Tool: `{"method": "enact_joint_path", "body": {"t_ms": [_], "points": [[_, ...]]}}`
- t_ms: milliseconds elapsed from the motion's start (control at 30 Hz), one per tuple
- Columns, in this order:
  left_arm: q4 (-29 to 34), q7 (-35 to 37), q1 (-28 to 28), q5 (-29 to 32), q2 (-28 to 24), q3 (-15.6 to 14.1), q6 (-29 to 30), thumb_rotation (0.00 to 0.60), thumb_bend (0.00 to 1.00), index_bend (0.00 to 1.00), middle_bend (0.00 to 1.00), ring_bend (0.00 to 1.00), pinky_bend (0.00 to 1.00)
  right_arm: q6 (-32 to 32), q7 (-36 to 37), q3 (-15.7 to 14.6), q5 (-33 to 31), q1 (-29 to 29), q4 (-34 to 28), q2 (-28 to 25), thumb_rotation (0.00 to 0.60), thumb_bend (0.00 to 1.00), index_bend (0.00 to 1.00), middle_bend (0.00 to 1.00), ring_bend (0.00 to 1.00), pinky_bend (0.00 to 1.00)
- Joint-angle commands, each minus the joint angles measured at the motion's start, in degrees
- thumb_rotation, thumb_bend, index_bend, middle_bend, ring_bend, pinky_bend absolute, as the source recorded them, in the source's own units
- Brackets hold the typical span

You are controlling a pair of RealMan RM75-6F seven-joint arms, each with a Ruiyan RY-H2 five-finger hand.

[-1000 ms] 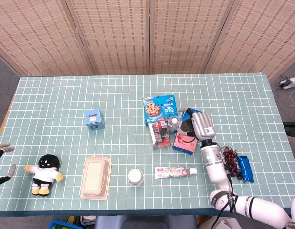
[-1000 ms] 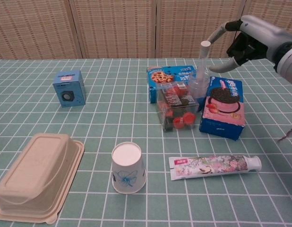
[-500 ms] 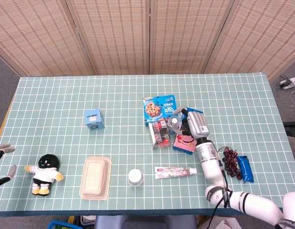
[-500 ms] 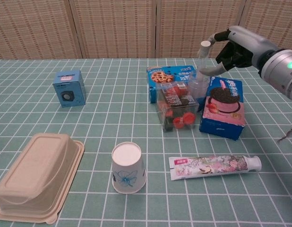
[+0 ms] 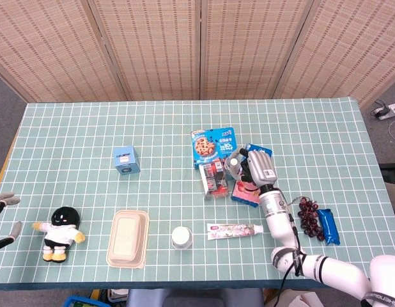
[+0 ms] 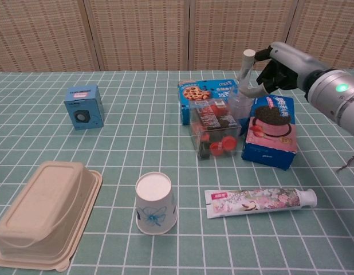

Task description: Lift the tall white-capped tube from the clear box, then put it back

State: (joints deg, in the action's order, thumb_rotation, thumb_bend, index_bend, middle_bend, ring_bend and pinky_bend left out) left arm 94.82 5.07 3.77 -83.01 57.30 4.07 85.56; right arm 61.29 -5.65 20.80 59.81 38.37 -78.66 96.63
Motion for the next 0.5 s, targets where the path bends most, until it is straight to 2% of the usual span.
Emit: {"method": "enact_joint_path", "body": {"t_ms": [33,200,500], "points": [[0.0,0.0,0.0,0.0,0.0,0.0,0.0,0.6,0.36,0.38,0.24,0.18,0.34,0.0,0.2,-0.1,0.0,0.2,0.5,0.3,0.6,0.3,0.45,1.0,1.0,1.0],[0.0,0.1,0.0,0.0,0.0,0.0,0.0,0.6,0.36,0.38,0.24,0.18,0.34,0.1,0.2,-0.2,0.0,0.4,1.2,0.7,0.6,0.32,0.49,1.0,1.0,1.0],[0.1,0.1,0.0,-0.1,-0.1,0.0,0.1,0.6,0.36,0.38,0.24,0.18,0.34,1.1,0.5,-0.3,0.7,0.3,1.4,0.9,0.6,0.33,0.62,1.0,1.0,1.0]]}}
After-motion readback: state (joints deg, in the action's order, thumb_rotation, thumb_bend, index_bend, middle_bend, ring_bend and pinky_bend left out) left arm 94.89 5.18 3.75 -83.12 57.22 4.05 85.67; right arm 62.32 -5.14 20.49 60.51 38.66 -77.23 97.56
